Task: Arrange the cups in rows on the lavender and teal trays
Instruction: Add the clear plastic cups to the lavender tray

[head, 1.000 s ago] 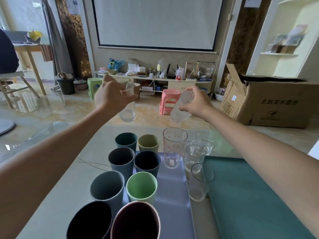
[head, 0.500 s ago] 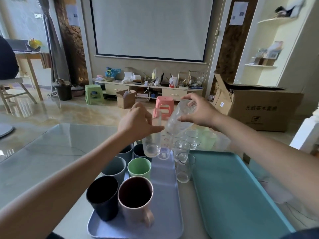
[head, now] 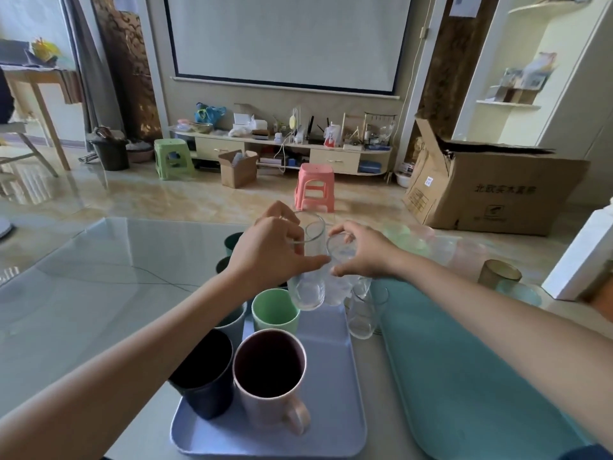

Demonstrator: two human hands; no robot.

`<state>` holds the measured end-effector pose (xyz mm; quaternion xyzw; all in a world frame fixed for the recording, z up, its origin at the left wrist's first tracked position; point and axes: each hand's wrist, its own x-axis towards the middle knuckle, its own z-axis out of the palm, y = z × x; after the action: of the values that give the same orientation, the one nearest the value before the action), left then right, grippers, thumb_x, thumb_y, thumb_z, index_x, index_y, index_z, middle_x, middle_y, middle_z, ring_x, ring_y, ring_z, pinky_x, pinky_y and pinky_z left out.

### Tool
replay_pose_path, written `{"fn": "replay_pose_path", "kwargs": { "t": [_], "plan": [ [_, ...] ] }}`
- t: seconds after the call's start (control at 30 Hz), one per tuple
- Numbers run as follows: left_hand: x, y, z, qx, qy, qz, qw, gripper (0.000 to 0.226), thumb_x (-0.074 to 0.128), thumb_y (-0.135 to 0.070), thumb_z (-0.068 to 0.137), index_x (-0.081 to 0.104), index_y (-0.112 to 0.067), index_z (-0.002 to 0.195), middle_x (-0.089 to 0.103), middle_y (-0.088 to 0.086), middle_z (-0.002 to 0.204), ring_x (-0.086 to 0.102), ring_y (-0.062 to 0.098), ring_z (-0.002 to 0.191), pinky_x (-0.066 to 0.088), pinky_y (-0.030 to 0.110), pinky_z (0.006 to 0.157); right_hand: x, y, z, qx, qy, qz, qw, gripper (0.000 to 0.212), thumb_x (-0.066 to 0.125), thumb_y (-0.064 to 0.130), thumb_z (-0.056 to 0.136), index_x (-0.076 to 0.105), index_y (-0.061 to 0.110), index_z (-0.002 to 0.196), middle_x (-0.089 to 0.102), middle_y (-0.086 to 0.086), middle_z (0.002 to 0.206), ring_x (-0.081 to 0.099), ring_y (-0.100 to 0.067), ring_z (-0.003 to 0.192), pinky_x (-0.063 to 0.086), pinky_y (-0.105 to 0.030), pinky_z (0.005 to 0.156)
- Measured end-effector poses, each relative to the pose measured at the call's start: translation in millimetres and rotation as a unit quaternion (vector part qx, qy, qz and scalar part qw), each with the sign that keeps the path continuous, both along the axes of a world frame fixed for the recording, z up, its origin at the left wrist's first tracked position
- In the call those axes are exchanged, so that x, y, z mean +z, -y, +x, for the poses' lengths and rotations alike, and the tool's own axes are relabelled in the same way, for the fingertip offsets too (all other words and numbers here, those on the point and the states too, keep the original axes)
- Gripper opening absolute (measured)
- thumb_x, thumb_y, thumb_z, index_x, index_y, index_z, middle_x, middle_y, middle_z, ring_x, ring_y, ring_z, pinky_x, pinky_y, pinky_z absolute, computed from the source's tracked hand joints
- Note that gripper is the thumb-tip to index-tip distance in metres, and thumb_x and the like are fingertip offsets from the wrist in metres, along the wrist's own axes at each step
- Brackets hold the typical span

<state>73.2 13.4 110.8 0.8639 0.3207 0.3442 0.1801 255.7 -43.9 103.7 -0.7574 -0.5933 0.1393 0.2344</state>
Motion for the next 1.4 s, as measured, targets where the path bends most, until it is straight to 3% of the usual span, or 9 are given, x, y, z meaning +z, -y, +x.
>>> {"fn": "replay_pose_path", "kwargs": {
  "t": [0.2, 0.33, 0.5, 0.77, 0.9, 1.1, 1.2, 1.27, 1.4],
  "plan": [
    [2.2, -8.2, -5.0, -0.007, 0.002, -0.001, 1.0, 0.041, 0.083, -0.047, 0.058, 0.064, -0.01, 0.057, 0.054, -0.005, 0.101, 0.054, 0.012, 0.089, 0.052, 0.039, 0.076, -32.9, -14.7, -1.2, -0.004, -0.013, -0.029, 1.0, 0.069, 0.079, 0.021, 0.07, 0.044, 0.027, 0.13, 0.046, -0.008, 0.129, 0.044, -0.013, 0.099, 0.038, -0.023, 0.069],
    [4.2, -8.8, -7.1, -0.001, 0.007, -0.009, 1.0, 0.042, 0.082, -0.049, 0.057, 0.066, -0.01, 0.059, 0.054, -0.005, 0.103, 0.054, 0.011, 0.091, 0.052, 0.039, 0.079, -44.3, -22.8, -2.7, -0.015, -0.006, -0.038, 0.999, 0.076, 0.078, 0.021, 0.068, 0.039, 0.029, 0.133, 0.045, -0.006, 0.127, 0.048, -0.016, 0.096, 0.039, -0.023, 0.064],
    [3.7, -10.1, -7.4, 0.003, 0.015, -0.016, 1.0, 0.039, 0.083, -0.047, 0.058, 0.065, -0.012, 0.059, 0.055, -0.003, 0.102, 0.055, 0.012, 0.09, 0.051, 0.037, 0.08, -49.6, -27.5, -3.4, -0.014, -0.011, -0.039, 0.999, 0.086, 0.078, 0.021, 0.068, 0.028, 0.028, 0.138, 0.045, -0.009, 0.122, 0.05, -0.02, 0.098, 0.042, -0.029, 0.074],
    [4.2, -21.1, -12.5, 0.016, 0.039, -0.018, 0.999, 0.036, 0.084, -0.044, 0.057, 0.061, -0.017, 0.055, 0.056, -0.002, 0.099, 0.053, 0.011, 0.085, 0.05, 0.031, 0.076, -55.5, -32.2, 1.3, -0.038, -0.038, -0.044, 0.998, 0.102, 0.081, 0.032, 0.069, 0.008, 0.032, 0.141, 0.032, -0.016, 0.135, 0.043, -0.027, 0.112, 0.035, -0.03, 0.088],
    [3.6, -23.0, -12.9, 0.014, 0.034, -0.016, 0.999, 0.036, 0.085, -0.044, 0.057, 0.056, -0.022, 0.052, 0.056, -0.002, 0.1, 0.051, 0.01, 0.085, 0.049, 0.03, 0.076, -59.5, -30.9, -0.4, -0.054, -0.034, -0.021, 0.998, 0.102, 0.081, 0.037, 0.068, 0.01, 0.029, 0.141, 0.029, -0.015, 0.141, 0.042, -0.029, 0.122, 0.036, -0.031, 0.091],
    [3.3, -19.1, -10.0, 0.006, 0.041, -0.02, 0.999, 0.036, 0.085, -0.043, 0.056, 0.062, -0.015, 0.056, 0.056, -0.002, 0.098, 0.053, 0.012, 0.086, 0.051, 0.035, 0.08, -42.9, -19.3, -3.7, -0.031, -0.024, -0.02, 0.999, 0.094, 0.077, 0.04, 0.072, 0.016, 0.025, 0.142, 0.028, -0.013, 0.139, 0.039, -0.027, 0.124, 0.035, -0.033, 0.097],
    [4.6, -14.9, -8.3, 0.001, 0.04, -0.016, 0.999, 0.038, 0.085, -0.044, 0.055, 0.064, -0.012, 0.058, 0.057, -0.001, 0.1, 0.055, 0.013, 0.09, 0.051, 0.037, 0.081, -17.7, -1.1, -9.7, -0.024, -0.078, 0.081, 0.993, 0.071, 0.07, 0.023, 0.08, 0.029, 0.026, 0.139, 0.033, -0.009, 0.139, 0.039, -0.021, 0.123, 0.034, -0.027, 0.09],
    [5.8, -10.5, -6.3, -0.006, 0.038, -0.009, 0.999, 0.037, 0.085, -0.044, 0.056, 0.064, -0.013, 0.058, 0.057, -0.002, 0.101, 0.055, 0.013, 0.091, 0.051, 0.034, 0.08, -6.0, 13.0, -17.7, 0.014, -0.131, 0.087, 0.988, 0.072, 0.07, 0.014, 0.08, 0.031, 0.029, 0.139, 0.036, -0.003, 0.142, 0.039, -0.015, 0.124, 0.035, -0.027, 0.09],
    [7.0, 1.7, 0.5, -0.02, 0.052, 0.008, 0.998, 0.039, 0.085, -0.045, 0.056, 0.065, -0.012, 0.058, 0.057, -0.004, 0.1, 0.057, 0.012, 0.09, 0.049, 0.031, 0.077, -8.9, 30.2, -40.9, 0.077, -0.178, 0.062, 0.979, 0.077, 0.077, 0.02, 0.076, 0.032, 0.024, 0.138, 0.042, 0.005, 0.14, 0.04, -0.007, 0.123, 0.033, -0.024, 0.095]
  ]
}}
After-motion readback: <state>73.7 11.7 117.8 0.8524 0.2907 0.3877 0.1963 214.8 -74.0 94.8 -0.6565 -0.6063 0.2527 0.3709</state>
